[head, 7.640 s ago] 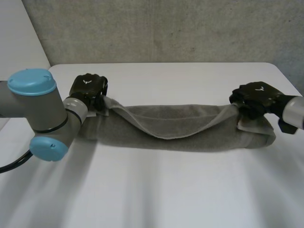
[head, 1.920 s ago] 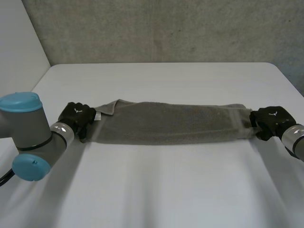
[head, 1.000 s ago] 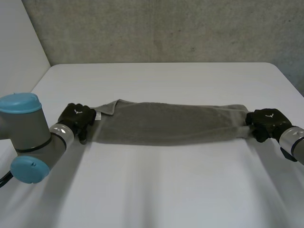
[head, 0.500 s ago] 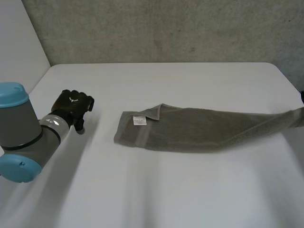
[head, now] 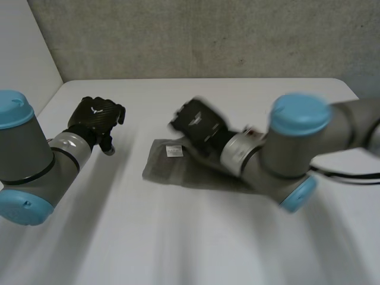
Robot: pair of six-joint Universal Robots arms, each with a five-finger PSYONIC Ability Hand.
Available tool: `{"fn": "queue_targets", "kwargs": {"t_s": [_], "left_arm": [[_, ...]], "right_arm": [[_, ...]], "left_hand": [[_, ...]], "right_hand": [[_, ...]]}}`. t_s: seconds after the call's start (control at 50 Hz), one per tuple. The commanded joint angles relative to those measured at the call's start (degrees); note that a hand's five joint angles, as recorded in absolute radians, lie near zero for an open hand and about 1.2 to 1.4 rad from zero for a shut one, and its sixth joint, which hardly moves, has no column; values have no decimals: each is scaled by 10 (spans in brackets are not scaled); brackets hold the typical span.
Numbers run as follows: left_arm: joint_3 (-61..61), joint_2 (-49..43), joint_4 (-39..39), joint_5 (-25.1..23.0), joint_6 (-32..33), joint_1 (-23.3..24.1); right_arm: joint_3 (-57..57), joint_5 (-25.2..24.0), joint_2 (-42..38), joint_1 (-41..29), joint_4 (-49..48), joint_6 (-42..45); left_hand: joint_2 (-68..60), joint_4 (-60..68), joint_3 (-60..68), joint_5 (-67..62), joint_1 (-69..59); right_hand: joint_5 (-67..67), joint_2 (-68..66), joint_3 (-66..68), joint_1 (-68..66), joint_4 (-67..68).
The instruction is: Fold the towel.
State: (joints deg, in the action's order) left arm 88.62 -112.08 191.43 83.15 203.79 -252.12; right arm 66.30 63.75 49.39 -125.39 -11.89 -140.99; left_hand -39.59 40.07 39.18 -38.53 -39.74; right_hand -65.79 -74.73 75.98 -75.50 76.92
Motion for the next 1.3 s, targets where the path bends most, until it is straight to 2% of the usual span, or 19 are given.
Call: {"fn": "queue_targets", "kwargs": {"t_s": [0.02, 0.06, 0.08, 0.1, 0.14, 0.16, 0.18, 0.32, 0.44, 0.62, 0.74, 0.78, 0.92, 1.04, 1.08, 1.12, 1.14, 1.18, 1.3], "left_arm": [[4, -1, 0, 0, -2, 0], [3, -1, 0, -1, -2, 0], [2, -1, 1, -1, -2, 1], [2, -1, 1, -1, -2, 1], [-2, -2, 1, -1, -3, 1], [-2, -2, 1, -1, -3, 1], [-4, -2, 1, -1, -3, 3], [-20, -4, 5, -1, -4, 44], [-22, -5, 8, -1, -4, 94], [7, -25, 8, -2, -2, 154], [2, -60, 10, -3, 0, 167], [-10, -83, 11, -3, 5, 168], [-42, -128, 25, 2, 6, 165], [-59, -151, 25, 30, 5, 158], [-60, -153, 25, 39, 5, 158], [-58, -152, 24, 51, 2, 158], [-58, -152, 24, 51, 2, 158], [-55, -145, 24, 54, 0, 158], [-50, -128, 24, 54, -2, 160]], "right_arm": [[1, -19, -48, -34, 2, 2], [1, -17, -48, -34, 2, 1], [2, -15, -45, -33, 2, -1], [2, -15, -45, -33, 2, -1], [9, -11, -33, -28, 2, -4], [9, -11, -33, -28, 2, -4], [15, -6, -22, -26, 3, -9], [61, 15, 67, -6, 3, -75], [116, 18, 140, 71, 18, -156], [228, 18, 184, 167, 71, -155], [282, 13, 190, 203, 67, -156], [304, 12, 187, 211, 62, -163], [319, 15, 165, 208, 32, -163], [312, 27, 124, 208, -1, -164], [309, 38, 117, 208, -4, -163], [300, 66, 103, 211, -7, -160], [300, 67, 103, 211, -7, -160], [292, 92, 97, 212, -8, -156], [279, 98, 90, 214, -4, -156]], "left_hand": [[57, -61, -52, 146, 58], [57, -61, -52, 146, 58], [57, -61, -52, 146, 58], [57, -61, -52, 146, 58], [57, -61, -52, 146, 58], [57, -61, -52, 146, 58], [58, -63, -54, 148, 60], [58, -63, -54, 148, 60], [60, -65, -56, 149, 61], [57, -61, -52, 146, 58], [57, -61, -52, 146, 58], [57, -61, -52, 146, 58], [53, -58, -49, 143, 55], [55, -60, -51, 144, 56], [55, -60, -51, 144, 56], [55, -60, -51, 144, 56], [55, -60, -51, 144, 56], [55, -60, -51, 144, 56], [55, -60, -51, 144, 56]], "right_hand": [[-42, -53, 40, -45, 31], [-42, -53, 40, -45, 31], [114, 103, -116, 111, -125], [115, 105, -117, 113, -127], [569, 559, -571, 566, -581], [571, 561, -573, 568, -583], [658, 647, -660, 655, -669], [658, 647, -660, 655, -669], [658, 647, -660, 655, -669], [658, 647, -660, 655, -669], [658, 647, -660, 655, -669], [600, 590, -602, 597, -612], [551, 540, -553, 548, -562], [480, 470, -482, 478, -492], [433, 423, -435, 430, -445], [315, 304, -317, 312, -326], [314, 303, -316, 311, -325], [161, 151, -163, 159, -173], [53, 43, -55, 50, -64]]}}
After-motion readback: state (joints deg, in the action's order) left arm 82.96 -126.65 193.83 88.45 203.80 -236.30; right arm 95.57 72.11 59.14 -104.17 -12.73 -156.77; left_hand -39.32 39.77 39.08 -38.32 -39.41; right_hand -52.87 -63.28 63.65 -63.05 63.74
